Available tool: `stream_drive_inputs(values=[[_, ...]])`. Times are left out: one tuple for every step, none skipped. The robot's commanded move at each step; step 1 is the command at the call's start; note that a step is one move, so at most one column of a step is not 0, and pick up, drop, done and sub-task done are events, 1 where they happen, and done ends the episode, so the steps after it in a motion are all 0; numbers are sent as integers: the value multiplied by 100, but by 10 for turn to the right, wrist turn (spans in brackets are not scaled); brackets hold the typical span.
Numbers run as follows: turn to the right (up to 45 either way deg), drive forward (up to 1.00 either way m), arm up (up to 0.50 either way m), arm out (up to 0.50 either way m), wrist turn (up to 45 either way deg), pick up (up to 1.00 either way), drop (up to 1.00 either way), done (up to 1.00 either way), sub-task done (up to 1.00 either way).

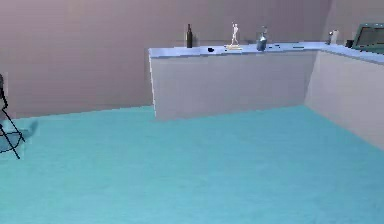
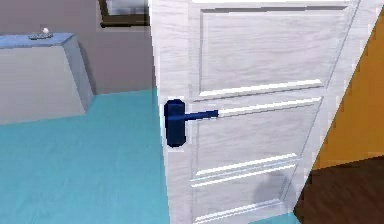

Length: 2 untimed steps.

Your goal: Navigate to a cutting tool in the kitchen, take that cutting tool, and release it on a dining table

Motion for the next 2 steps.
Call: stream_drive_inputs(values=[[150, 0, 0, 0, 0, 0, 0, 0, 0], [0, 25, 0, 0, 0, 0, 0, 0, 0]])
